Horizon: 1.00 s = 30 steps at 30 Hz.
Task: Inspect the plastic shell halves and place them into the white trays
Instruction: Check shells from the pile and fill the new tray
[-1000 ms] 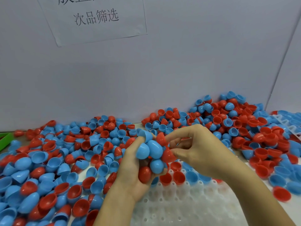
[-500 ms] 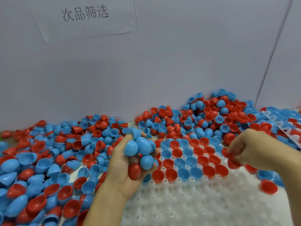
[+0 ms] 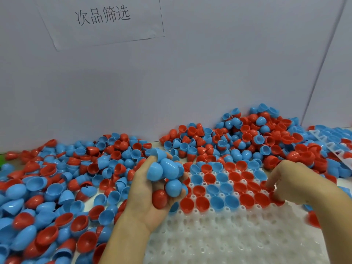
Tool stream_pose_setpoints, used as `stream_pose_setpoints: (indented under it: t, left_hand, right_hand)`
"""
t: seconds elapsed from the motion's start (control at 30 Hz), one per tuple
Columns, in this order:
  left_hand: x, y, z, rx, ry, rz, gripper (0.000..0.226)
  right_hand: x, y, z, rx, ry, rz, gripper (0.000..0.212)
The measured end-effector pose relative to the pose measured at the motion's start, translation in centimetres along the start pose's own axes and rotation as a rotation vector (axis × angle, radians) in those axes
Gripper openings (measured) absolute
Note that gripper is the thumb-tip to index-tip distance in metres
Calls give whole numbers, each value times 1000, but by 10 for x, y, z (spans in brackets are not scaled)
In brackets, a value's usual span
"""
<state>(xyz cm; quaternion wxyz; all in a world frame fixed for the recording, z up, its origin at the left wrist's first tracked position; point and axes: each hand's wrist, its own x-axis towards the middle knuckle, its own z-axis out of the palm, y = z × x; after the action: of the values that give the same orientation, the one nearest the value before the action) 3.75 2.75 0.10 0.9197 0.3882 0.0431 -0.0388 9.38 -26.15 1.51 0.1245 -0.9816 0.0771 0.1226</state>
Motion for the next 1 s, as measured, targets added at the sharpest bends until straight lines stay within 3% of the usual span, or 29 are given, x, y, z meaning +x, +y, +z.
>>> stream_pose_setpoints:
  t: [0.1,0.23,0.33,0.43,0.57,0.87,1.0]
  left_hand:
    - [0,0,0,-10,-14,8,33]
    - [2,-2,1,-4,5,9,33]
    - [4,-4,5,51,12,16,35]
    - [5,-5,8,139,-1,11,38]
    - [7,-7,8,151,67,-17,41]
    - [4,-3,12,175,92,-5,40]
    - [2,-3,17,266,94,-47,41]
  right_hand:
    - [-7,-2,-13,-25,62,-78,39]
    - [-26,-36,-29,87,266,-344,25]
    - [-57,-88,-25,432,138,-692,25]
    - [-70,-123,-4,578,108,-861,37]
    - [-65,-135,14,555,273,-883,34]
    - [-59,-135,21,608,254,-851,22]
    - [-61,-142,21,759,318,-792,31]
